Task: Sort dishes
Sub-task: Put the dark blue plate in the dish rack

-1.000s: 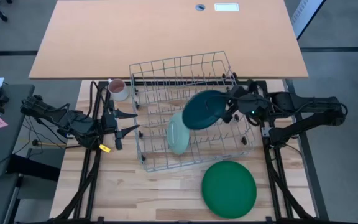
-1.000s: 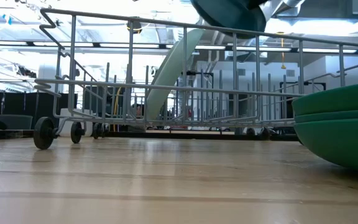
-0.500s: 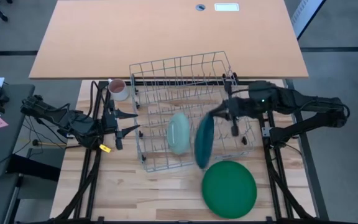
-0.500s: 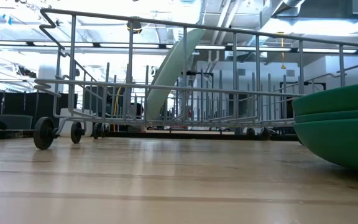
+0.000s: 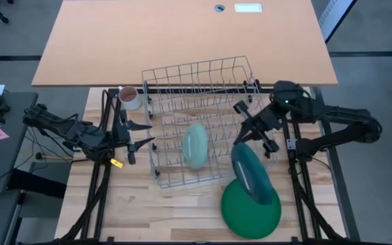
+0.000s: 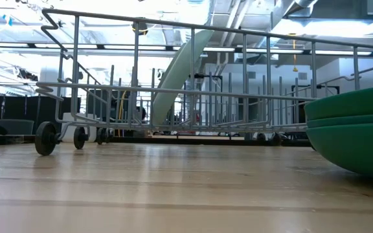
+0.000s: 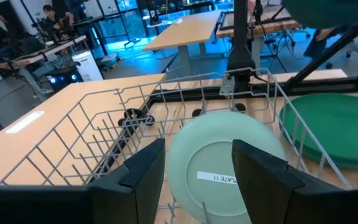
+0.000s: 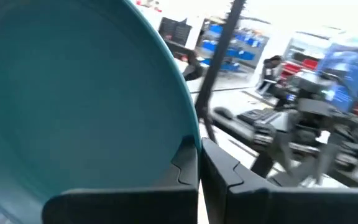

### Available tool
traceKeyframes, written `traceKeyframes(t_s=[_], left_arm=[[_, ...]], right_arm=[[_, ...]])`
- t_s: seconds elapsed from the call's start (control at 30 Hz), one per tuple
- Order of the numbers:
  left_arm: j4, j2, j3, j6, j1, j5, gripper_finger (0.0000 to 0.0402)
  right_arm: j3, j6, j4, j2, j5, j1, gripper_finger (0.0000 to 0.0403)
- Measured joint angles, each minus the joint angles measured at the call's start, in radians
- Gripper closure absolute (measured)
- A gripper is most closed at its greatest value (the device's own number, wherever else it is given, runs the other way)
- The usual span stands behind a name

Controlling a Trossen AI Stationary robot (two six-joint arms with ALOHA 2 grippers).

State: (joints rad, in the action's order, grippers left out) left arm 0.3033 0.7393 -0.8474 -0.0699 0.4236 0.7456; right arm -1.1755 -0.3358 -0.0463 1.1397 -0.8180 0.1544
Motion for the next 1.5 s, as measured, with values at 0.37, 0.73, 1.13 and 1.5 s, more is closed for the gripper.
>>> traceKeyframes(t_s=[0.37,0.73,1.13,1.5], left_arm=[[-0.007,0.059,0.000,-0.037,-0.002,0.047,0.0222],[-0.007,0.061,0.000,-0.036,-0.027,0.061,0.0222],[0.007,0.061,0.000,-0.021,-0.034,0.060,0.0222],[0.007,0.061,0.000,-0.025,-0.034,0.060,0.0222]], right_arm=[[0.310,0.171,0.538,0.000,-0.195,0.037,0.0399],[0.516,0.371,1.079,-0.001,-0.235,-0.036,0.0399],[0.522,0.384,1.080,-0.001,-0.184,-0.107,0.0399],[0.522,0.362,1.072,-0.001,-0.174,-0.113,0.0399]])
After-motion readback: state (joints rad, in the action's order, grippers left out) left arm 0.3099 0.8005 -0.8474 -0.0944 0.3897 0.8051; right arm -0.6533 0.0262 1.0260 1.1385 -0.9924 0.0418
